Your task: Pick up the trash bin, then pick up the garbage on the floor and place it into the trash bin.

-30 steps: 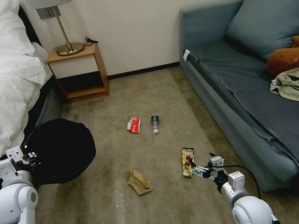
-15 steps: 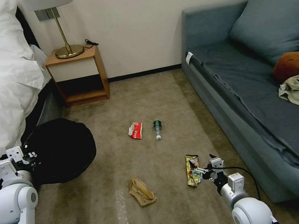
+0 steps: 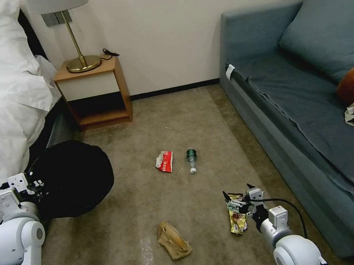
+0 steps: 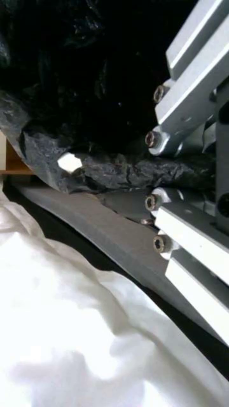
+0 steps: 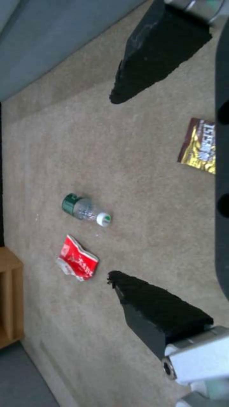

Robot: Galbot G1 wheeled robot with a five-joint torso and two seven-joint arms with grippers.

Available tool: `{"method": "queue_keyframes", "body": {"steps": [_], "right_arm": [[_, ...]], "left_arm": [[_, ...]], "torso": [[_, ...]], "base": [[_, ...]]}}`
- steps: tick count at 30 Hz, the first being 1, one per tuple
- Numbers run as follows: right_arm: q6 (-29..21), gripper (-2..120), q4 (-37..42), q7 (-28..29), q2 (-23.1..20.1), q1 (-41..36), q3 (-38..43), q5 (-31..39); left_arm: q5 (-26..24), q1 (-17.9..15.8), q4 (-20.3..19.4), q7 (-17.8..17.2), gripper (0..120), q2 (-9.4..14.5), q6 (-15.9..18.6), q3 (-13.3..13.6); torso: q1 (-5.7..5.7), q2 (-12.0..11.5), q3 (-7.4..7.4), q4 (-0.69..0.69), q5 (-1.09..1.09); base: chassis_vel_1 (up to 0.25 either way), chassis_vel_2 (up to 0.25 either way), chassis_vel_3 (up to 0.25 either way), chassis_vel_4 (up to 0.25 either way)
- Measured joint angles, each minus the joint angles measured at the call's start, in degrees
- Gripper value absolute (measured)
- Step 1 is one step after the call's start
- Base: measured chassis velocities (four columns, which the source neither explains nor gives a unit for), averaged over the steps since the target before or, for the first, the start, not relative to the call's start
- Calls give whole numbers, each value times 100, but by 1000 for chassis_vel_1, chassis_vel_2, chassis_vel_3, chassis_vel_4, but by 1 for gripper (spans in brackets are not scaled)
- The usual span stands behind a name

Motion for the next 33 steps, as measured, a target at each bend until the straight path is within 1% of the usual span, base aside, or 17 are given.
{"method": "queue_keyframes", "body": {"steps": [7, 12, 15, 19, 20, 22, 23, 25, 26, 28, 29, 32, 33], "right_arm": [[24, 100, -104, -5, -2, 32, -41, -27], [31, 100, -192, -5, -26, 81, -95, -43], [28, 100, -303, -11, -113, 183, -203, -41], [-32, 100, -545, -44, -341, 470, -512, 83], [-32, 100, -545, -44, -341, 470, -512, 83], [-116, 100, -687, -91, -571, 697, -725, 172], [-116, 100, -687, -91, -571, 697, -725, 172], [-216, 100, -767, -121, -817, 898, -886, 274], [-216, 100, -767, -121, -817, 898, -886, 274], [-355, 100, -937, -212, -1461, 1379, -1291, 625], [-355, 100, -937, -212, -1461, 1379, -1291, 625], [-553, 100, -1139, -428, -2032, 1933, -1848, 1182], [-553, 100, -1139, -428, -2032, 1933, -1848, 1182]], "left_arm": [[13, 55, -59, 2, 3, -56, -5, 37], [23, 125, -117, 17, 3, -96, -9, 50], [27, 217, -187, 41, 3, -140, -12, 41], [31, 364, -326, 41, 3, -197, -13, -57], [31, 364, -326, 41, 3, -197, -13, -57], [31, 396, -406, 41, 3, -209, -3, -62], [31, 396, -406, 41, 3, -209, -3, -62], [33, 378, -459, 37, 3, -209, 28, -11], [33, 378, -459, 37, 3, -209, 28, -11], [33, 407, -574, 19, 3, -212, 81, 18], [33, 407, -574, 19, 3, -212, 81, 18], [61, 448, -681, -9, 3, -266, 124, 46], [61, 448, -681, -9, 3, -266, 124, 46]], "torso": [[0, 0, 0, 1, 0], [0, 0, 0, -1, 0], [0, 0, 0, -1, 0], [0, 0, 0, 0, 1], [0, 0, 0, 0, 1], [0, 0, 0, 1, 1], [0, 0, 0, 1, 1], [0, 0, 0, 0, 2], [0, 0, 0, 0, 2], [0, 0, 0, -1, 1], [0, 0, 0, -1, 1], [0, 0, 0, 0, 1], [0, 0, 0, 0, 1]], "base": [[-71, 130, 71, -124], [-85, 103, 85, -110], [-85, 114, 80, -122], [-75, 70, 69, -87], [-57, 31, 48, -76], [-9, 21, 17, -38], [0, 0, 0, 0], [0, 0, 0, 0], [0, 0, 0, 0], [0, 0, 0, 0], [0, 0, 0, 0], [0, 0, 0, 0], [0, 0, 0, 0]]}}
